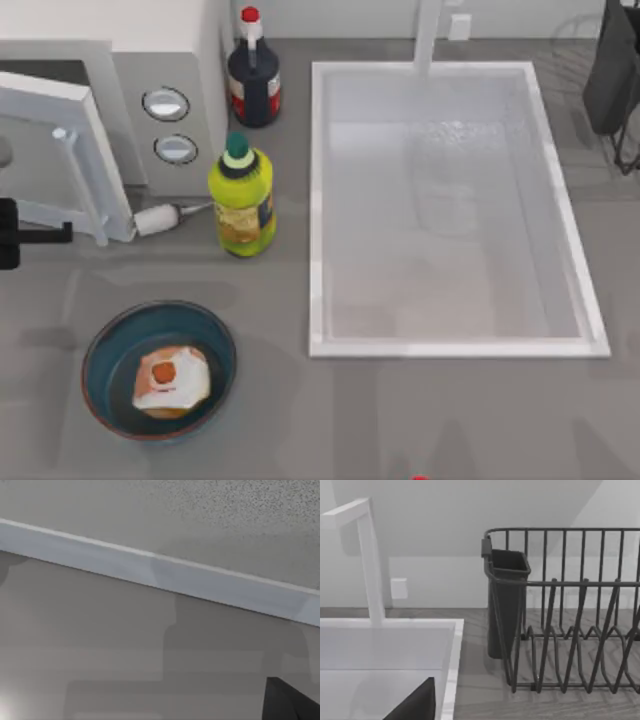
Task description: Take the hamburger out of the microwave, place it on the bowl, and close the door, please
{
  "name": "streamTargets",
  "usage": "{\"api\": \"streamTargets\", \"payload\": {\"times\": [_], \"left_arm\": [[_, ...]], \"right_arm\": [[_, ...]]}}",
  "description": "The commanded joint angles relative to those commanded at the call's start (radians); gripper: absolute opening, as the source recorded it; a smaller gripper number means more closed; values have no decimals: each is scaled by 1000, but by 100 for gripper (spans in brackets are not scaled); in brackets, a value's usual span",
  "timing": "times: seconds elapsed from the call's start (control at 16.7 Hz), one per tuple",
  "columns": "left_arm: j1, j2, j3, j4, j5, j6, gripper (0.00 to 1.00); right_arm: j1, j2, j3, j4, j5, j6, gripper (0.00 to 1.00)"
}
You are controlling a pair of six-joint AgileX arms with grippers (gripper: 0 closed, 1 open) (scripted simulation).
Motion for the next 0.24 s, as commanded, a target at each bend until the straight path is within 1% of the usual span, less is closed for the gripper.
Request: {"api": "streamTargets", "payload": {"times": [0.24], "left_arm": [[-8,63,45,32,-5,-5,0]], "right_arm": [[0,0,0,0,0,0,100]]}}
